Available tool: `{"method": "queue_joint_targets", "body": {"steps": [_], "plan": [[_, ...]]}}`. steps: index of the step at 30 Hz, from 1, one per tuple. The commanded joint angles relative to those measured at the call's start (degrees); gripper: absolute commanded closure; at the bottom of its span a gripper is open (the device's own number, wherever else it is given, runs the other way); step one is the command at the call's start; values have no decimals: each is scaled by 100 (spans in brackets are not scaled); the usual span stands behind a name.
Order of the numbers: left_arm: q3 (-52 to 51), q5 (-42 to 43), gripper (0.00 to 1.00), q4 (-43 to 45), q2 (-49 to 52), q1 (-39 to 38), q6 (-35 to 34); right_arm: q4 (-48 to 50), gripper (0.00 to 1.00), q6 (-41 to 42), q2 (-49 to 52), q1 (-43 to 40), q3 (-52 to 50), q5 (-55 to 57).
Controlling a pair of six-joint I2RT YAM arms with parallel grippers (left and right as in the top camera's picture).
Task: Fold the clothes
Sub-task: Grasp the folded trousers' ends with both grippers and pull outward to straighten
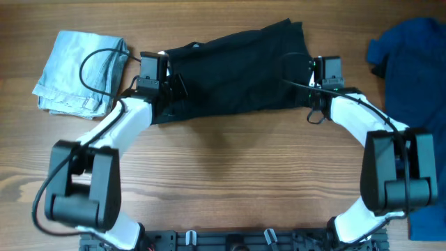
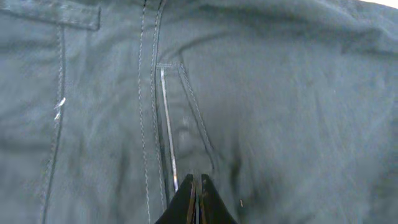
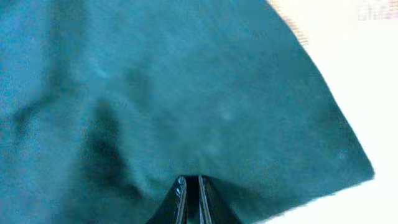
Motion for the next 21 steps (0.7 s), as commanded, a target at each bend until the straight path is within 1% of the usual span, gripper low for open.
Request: {"method": "queue_joint_targets", "body": {"steps": [1,3,5,9,11,13,15,17,20,21], "plan": [[13,68,96,-317,-625,-13,-39,-31,96,-98,66,-22,-50,57],[13,-103,96,-553,-894,-13,-94,-184,96,-116,-48,-24,28,59],[13,-457,96,-833,-1169,11,-240,-457,96,-111,-258,-22,166,57],[13,-1067,96,-1362,-1593,201,-398,-1016,96,-118,-1016,-24,385,66],[13,-1360,96,-1711,-1631,446,-767,-1189,95,-114,-1537,-35,400,203],[13,-1327,96,-1982,-1591,702,-942,-1305,91,-98,-1884,-48,400,306],[13,-1130,96,-2218,-1539,931,-962,-1392,86,-96,-2216,-70,400,284],[13,-890,86,-2347,-1471,1067,-960,-1410,78,-98,-2422,-76,400,249],[11,-651,78,-2363,-1283,1117,-962,-1408,76,-101,-2575,-76,400,251],[11,-627,73,-2343,-1220,1115,-962,-1412,75,-98,-2575,-76,398,249]]}}
